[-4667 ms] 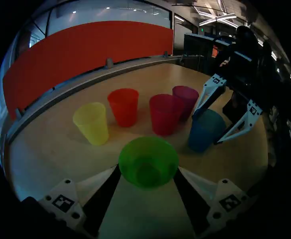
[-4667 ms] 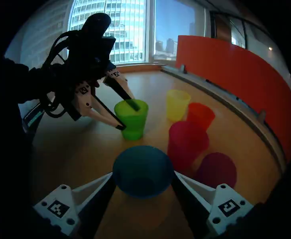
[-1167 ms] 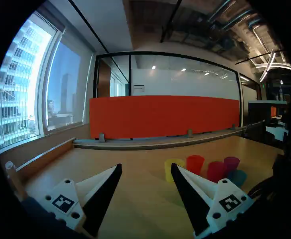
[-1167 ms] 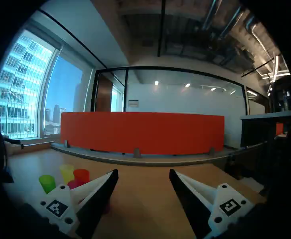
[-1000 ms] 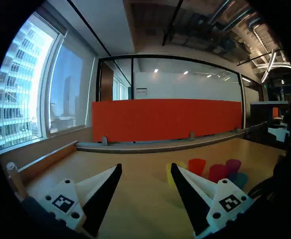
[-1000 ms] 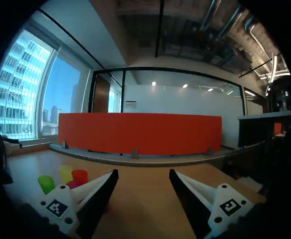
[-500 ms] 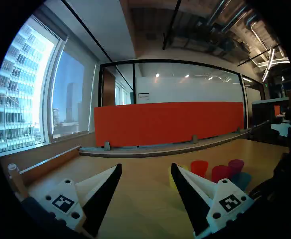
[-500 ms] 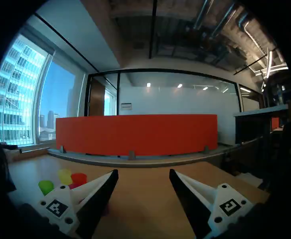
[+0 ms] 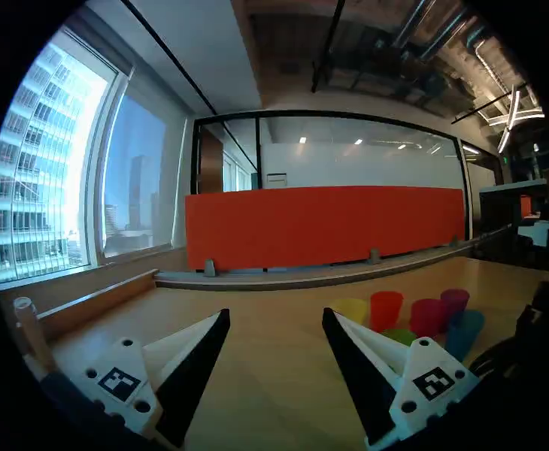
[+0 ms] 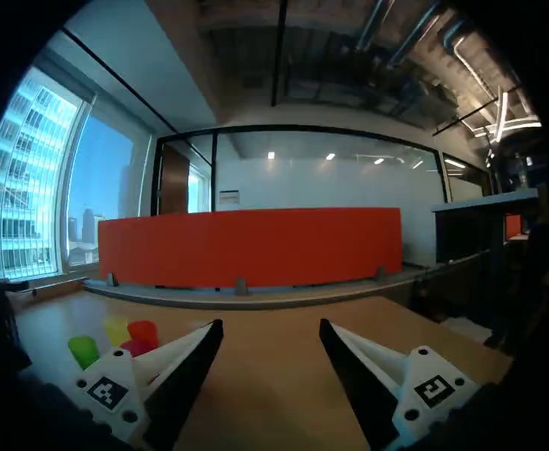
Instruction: Pour water
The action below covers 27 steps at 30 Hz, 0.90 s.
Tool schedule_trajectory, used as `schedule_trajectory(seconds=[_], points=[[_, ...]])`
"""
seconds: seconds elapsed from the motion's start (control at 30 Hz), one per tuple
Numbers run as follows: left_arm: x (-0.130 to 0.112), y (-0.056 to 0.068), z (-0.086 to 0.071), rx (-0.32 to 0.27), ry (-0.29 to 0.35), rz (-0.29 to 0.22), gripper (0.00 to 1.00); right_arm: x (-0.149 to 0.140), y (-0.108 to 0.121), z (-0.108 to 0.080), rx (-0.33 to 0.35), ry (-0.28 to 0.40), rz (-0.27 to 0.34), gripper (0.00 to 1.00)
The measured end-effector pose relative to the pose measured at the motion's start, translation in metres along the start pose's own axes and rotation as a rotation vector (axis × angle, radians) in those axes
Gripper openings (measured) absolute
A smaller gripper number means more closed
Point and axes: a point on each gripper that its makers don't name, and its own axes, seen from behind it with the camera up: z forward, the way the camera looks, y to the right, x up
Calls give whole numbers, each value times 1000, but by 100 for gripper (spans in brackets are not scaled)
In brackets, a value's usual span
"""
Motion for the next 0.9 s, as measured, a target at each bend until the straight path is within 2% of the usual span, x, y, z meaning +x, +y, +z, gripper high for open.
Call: schedule_trajectory(seconds=[0.2,0.4,0.9], points=[[-8,-4,1,-8,-4,-17,91,-1,1,-2,-11,2,-2,99],[-16,-8,3,-12,-4,-11,91,-4,2,-3,-18,-2,0,99],[-30,-9,6,-21,-8,-26,91,2,-3,-2,-19,0,-18,99]])
